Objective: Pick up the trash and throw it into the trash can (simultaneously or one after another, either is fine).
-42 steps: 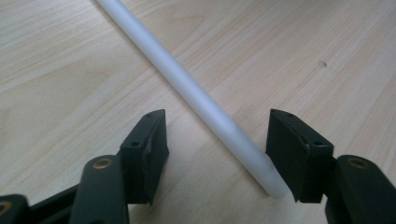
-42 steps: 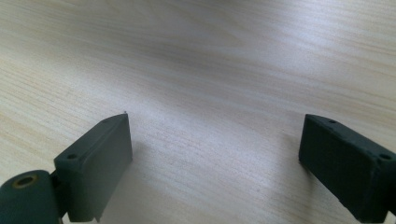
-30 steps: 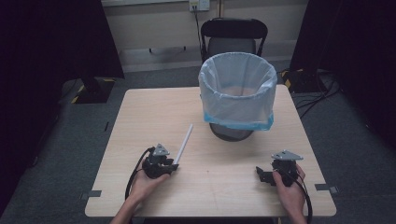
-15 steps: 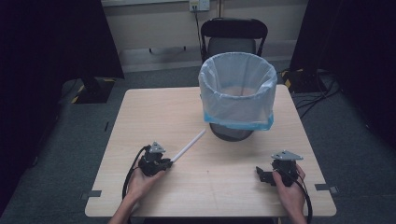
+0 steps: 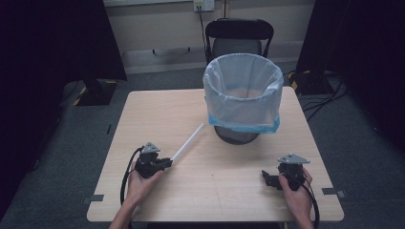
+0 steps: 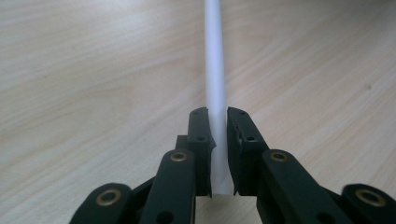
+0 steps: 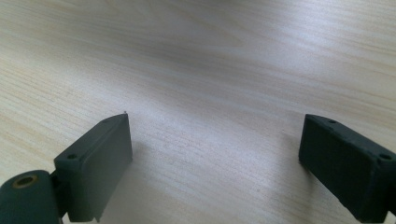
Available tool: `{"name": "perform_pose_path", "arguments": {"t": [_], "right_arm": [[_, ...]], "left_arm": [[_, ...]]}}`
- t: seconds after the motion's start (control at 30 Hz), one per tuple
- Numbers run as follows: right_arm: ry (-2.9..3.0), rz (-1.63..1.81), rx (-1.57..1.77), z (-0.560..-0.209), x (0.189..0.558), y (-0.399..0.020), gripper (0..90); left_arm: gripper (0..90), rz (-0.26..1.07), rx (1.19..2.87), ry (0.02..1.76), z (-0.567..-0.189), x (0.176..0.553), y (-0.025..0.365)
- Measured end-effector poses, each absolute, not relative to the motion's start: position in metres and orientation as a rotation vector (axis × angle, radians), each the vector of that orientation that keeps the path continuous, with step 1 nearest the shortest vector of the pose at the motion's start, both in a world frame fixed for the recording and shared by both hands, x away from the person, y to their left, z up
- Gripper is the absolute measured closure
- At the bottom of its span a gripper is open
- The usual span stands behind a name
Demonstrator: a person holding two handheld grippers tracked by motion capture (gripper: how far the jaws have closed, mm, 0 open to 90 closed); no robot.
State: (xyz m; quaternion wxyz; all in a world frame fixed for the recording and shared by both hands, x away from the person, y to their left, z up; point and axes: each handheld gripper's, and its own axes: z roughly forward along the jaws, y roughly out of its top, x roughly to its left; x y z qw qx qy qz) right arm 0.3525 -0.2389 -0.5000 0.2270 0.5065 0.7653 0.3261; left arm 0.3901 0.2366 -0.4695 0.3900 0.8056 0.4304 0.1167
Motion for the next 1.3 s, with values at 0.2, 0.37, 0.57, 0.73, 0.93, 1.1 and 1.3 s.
{"name": "perform_pose_path", "arguments": {"t": [0.2, 0.37, 0.57, 0.73, 0.93, 1.1, 1.3], "right_arm": [[2.109, 0.898, 1.396, -0.5, 0.352, -0.239, 8.8], [2.109, 0.899, 1.396, -0.5, 0.352, -0.239, 8.8], [2.109, 0.898, 1.396, -0.5, 0.352, -0.239, 8.8], [2.109, 0.898, 1.396, -0.5, 0.352, -0.239, 8.8], [2.109, 0.898, 1.396, -0.5, 0.352, -0.239, 8.7], [2.109, 0.898, 1.396, -0.5, 0.352, -0.239, 8.8], [2.109, 0.898, 1.396, -0.5, 0.352, -0.239, 8.8]], "left_arm": [[80.7, 0.305, 1.95, 1.114, -0.461, 0.391, 0.249], [80.8, 0.382, 1.917, 1.103, -0.453, 0.388, 0.25], [80.8, 0.391, 1.858, 1.09, -0.444, 0.39, 0.252], [80.8, 0.383, 1.83, 1.056, -0.438, 0.393, 0.249], [80.8, 0.386, 1.792, 1.036, -0.425, 0.397, 0.247], [80.8, 0.403, 1.772, 1.015, -0.408, 0.404, 0.242], [80.8, 0.434, 1.752, 0.993, -0.392, 0.407, 0.241]]}}
